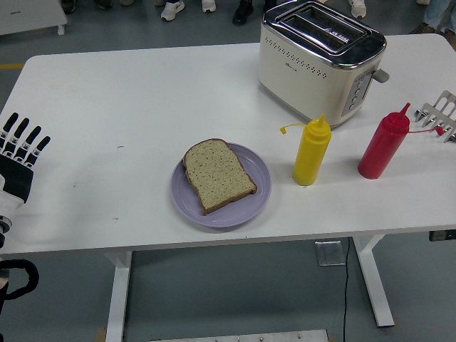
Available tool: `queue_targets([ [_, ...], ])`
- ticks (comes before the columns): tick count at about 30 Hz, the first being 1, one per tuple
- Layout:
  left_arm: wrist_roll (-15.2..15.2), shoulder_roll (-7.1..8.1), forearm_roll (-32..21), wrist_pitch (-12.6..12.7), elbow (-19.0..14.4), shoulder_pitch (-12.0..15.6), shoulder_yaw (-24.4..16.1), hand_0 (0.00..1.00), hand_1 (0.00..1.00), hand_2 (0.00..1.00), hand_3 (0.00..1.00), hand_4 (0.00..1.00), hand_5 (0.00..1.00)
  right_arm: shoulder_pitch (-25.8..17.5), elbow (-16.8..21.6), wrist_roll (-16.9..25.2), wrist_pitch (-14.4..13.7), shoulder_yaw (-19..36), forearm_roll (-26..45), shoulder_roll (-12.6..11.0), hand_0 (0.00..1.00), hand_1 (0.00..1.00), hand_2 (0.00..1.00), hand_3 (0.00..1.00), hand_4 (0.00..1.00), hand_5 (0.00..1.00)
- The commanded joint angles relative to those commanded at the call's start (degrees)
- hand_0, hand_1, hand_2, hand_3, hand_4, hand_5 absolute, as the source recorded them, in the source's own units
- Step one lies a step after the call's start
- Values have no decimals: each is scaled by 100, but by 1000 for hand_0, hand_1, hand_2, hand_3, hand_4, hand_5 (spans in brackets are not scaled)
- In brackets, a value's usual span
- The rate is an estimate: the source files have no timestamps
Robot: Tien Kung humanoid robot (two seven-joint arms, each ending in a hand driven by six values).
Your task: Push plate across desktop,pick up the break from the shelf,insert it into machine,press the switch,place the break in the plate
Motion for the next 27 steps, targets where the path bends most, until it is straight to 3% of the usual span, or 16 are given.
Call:
queue_targets([
  [27, -8, 1, -7, -6, -4, 27, 7, 792, 850, 905, 857, 620, 998, -62, -15, -34, 31, 46, 34, -2, 819, 773, 776, 763, 435, 512],
])
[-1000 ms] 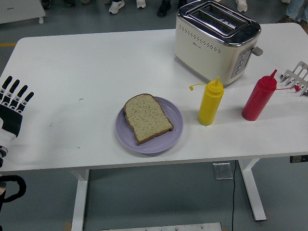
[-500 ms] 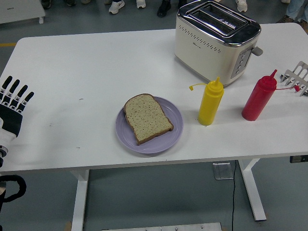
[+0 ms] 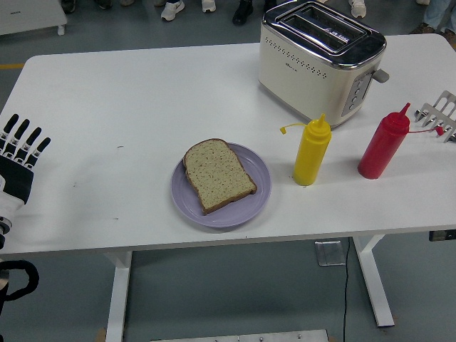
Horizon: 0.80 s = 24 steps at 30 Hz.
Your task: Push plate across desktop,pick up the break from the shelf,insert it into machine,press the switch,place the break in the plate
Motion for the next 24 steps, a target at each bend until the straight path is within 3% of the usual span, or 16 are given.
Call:
queue_targets([
  [24, -24, 5, -64, -17, -28, 0, -18, 790, 851, 905, 859, 620, 998, -14, -32, -14, -9, 8, 7, 10, 818, 772, 775, 762, 438, 509],
])
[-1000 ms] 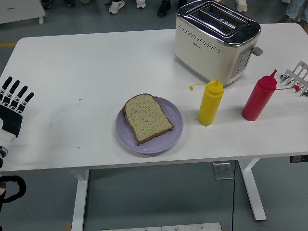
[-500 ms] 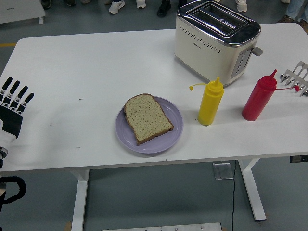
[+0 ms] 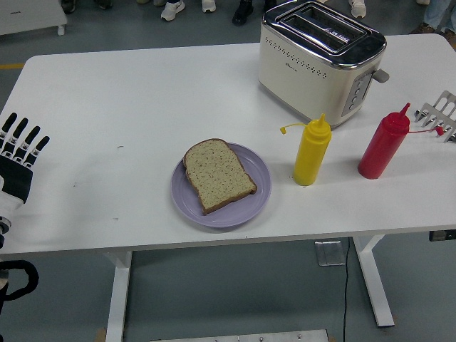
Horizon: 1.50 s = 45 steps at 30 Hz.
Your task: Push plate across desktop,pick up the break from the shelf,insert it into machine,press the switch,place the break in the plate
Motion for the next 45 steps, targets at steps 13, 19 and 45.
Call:
queue_targets([
  [13, -2, -1, -9, 1, -2, -3, -19, 790, 851, 905, 858, 620, 998, 5, -1, -3, -7, 7, 0, 1, 818, 772, 774, 762, 437, 508],
  [19, -3, 0, -10, 2, -1, -8, -20, 790, 850, 905, 858, 621, 998, 10, -2, -4, -11, 5, -3, 3, 818, 773, 774, 762, 437, 507],
  [45, -5, 4, -11, 2, 0, -34, -34, 790, 850, 905, 858, 620, 998, 34, -3, -3, -20, 22, -10, 8, 818, 773, 774, 761, 435, 504],
])
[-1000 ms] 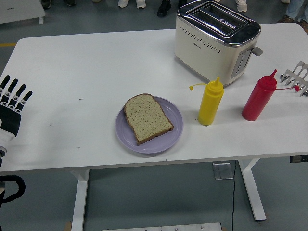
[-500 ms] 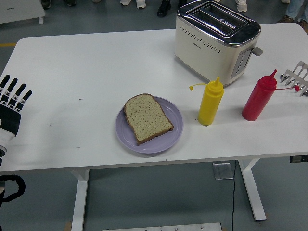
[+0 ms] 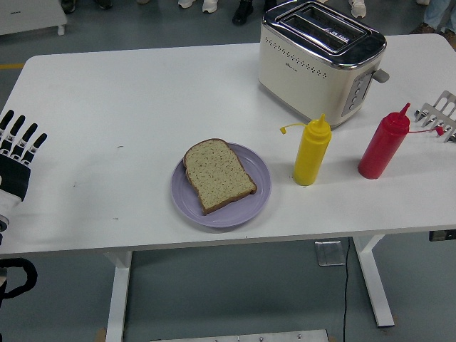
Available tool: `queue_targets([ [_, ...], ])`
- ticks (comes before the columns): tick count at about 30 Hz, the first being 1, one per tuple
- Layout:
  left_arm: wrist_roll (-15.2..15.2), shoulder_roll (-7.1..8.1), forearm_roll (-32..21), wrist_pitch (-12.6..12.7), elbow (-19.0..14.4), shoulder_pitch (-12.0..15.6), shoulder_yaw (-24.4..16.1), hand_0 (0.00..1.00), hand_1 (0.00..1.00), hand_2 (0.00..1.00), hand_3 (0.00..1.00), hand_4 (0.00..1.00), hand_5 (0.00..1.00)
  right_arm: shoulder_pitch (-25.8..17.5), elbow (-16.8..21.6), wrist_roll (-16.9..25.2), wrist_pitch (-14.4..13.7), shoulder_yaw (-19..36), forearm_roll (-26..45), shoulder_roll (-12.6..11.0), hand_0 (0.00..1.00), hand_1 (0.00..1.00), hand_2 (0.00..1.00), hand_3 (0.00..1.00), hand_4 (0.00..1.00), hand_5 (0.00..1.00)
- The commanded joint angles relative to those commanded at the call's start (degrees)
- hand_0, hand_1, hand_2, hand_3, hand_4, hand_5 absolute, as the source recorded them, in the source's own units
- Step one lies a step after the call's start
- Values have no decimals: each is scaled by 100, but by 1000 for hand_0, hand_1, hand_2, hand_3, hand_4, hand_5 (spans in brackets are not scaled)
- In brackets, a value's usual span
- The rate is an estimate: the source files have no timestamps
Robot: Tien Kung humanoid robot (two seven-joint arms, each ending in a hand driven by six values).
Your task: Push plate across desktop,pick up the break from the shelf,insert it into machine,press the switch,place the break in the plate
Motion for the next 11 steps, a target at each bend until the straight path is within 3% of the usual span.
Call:
queue_targets([
  [11, 0, 0, -1, -2, -1, -6, -1, 790, 850, 905, 858, 620, 998, 6, -1, 1, -4, 7, -3, 5, 818, 772, 774, 762, 435, 504],
])
